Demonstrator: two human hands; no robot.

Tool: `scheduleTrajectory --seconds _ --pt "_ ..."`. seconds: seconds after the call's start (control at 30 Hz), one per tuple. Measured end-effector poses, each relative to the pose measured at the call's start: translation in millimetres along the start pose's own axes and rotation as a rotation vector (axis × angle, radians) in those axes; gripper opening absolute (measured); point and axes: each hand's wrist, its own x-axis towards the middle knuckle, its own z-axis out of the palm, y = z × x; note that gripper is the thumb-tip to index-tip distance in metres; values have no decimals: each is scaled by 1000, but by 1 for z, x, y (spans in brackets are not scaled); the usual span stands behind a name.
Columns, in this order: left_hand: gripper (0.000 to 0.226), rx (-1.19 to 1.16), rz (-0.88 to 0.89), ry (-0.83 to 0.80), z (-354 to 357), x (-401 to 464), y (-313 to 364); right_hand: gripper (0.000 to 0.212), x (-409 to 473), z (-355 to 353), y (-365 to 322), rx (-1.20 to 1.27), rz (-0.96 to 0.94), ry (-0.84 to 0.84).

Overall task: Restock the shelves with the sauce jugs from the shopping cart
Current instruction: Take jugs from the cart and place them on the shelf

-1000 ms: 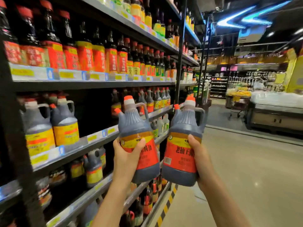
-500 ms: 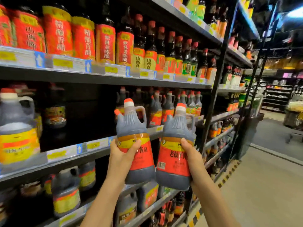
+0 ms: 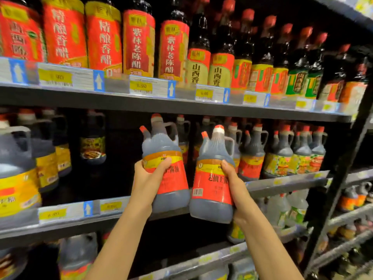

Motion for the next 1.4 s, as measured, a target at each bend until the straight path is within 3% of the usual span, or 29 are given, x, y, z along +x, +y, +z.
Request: scheduleTrajectory --seconds 0.17,0.23,0.37,0.47,0.7,0.9,1.03,1.23,1.4 --pt "55 -1 1 75 4 37 -5 56 52 12 -3 -3 3 -20" --pt "57 11 23 92 4 49 -7 58 70 15 -3 10 13 -62" --pt "72 88 56 122 2 65 -16 37 100 19 2 9 12 -83" --pt "76 181 98 150 2 72 -20 33 119 21 10 -54 -26 -45" --pt "84 355 119 172 3 74 -30 40 133 19 27 -255 -245 -41" --pt "88 443 135 167 5 73 -38 53 137 15 32 -336 -318 -80" --pt "90 528 129 143 6 71 -38 70 136 10 39 -430 -314 -117" --pt "97 658 137 92 -1 63 -36 68 129 -3 34 -473 -278 -191" --pt "101 835 181 164 -11 54 -35 71 117 -13 30 -609 -298 -184"
